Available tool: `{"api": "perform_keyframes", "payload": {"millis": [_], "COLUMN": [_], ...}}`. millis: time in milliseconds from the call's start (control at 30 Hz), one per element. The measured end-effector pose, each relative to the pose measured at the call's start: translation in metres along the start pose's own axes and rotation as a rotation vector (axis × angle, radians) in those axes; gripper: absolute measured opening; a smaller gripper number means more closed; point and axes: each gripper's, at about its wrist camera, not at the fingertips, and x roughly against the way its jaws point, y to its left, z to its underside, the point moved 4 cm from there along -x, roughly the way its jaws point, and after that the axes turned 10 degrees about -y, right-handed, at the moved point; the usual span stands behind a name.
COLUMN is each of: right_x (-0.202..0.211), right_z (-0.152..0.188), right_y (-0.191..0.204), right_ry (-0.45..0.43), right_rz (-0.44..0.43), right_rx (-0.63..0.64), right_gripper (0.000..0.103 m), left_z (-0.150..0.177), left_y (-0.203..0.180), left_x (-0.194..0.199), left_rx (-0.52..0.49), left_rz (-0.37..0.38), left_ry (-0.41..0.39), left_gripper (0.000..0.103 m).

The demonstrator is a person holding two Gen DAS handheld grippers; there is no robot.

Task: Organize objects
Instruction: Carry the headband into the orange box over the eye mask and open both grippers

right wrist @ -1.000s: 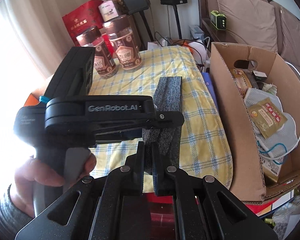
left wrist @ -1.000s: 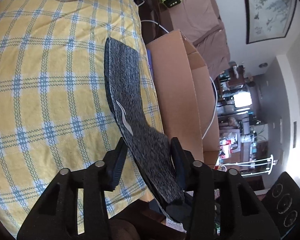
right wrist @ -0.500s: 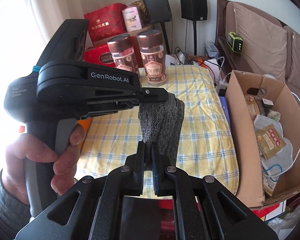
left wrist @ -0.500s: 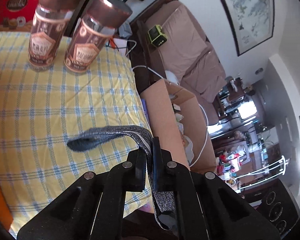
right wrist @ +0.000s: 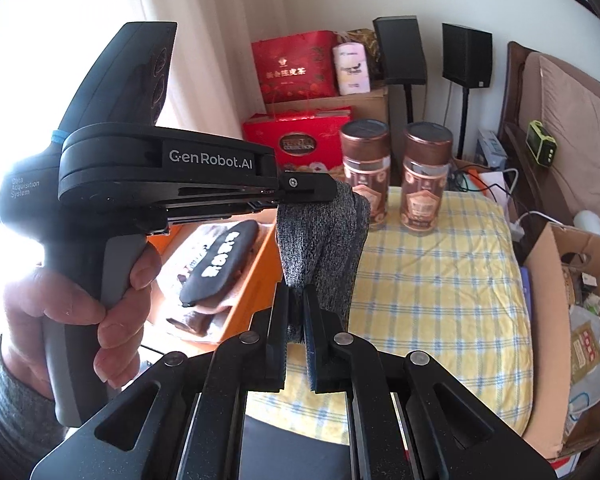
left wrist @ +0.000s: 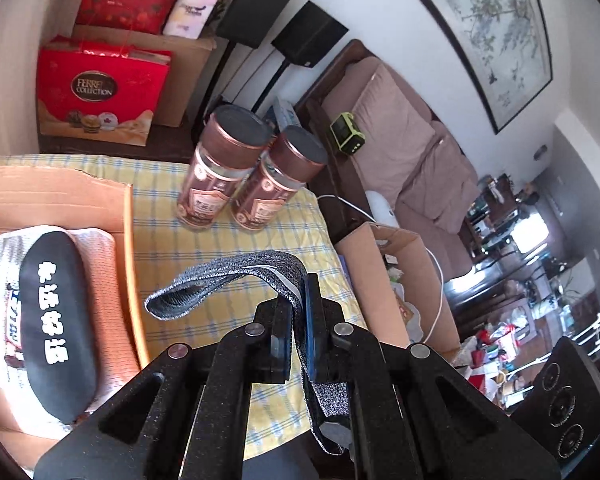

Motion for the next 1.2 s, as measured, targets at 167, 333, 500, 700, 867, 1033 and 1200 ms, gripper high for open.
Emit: {"api": "perform_keyframes", "payload": {"millis": [167, 333, 500, 700, 867, 1033, 1200], "right_x": [-0.024, -0.043, -0.053, -0.062, -0.076, -0.099, -0.114], "right_z": [-0.002, -0.002, -0.007, -0.020, -0.018, 0.001, 0.013], "right_y": [0.030, 0.052, 0.069, 0.076, 0.079, 0.076, 0.074], "right_ry": [0.022, 0.029, 0.026, 0.011, 0.032, 0.095, 0.126], "right_rz": [-0.051, -0.069, -0.071, -0.062, -0.054, -0.048, -0.040], "right_rx": [0.008, 0.013, 0.023, 0.025, 0.032, 0.030, 0.021], "right_gripper": [0.006, 0.006, 0.006, 0.007, 0.007, 0.007, 0.007], "left_z": [-0.011, -0.021, -0.035, -0.052, -0.053, -0.039, -0.038], "left_y": [0.035, 0.059, 0.065, 0.063, 0.072, 0.101, 0.113], "left_x": [0.019, 0.031, 0.041, 0.048, 0.040, 0.022, 0.012], "left_rx": [0.023, 0.040, 0.023, -0.012, -0.018, 0.018, 0.032], "left_rz": [-0.020, -0.036, -0.032, -0.026, -0.019, -0.048, -0.040], "left_ry": [-0.007, -0.018, -0.028, -0.045, -0.020, 0.032, 0.058], "left_gripper": [0.005, 0.005, 0.005, 0.005, 0.005, 0.005, 0.005]}}
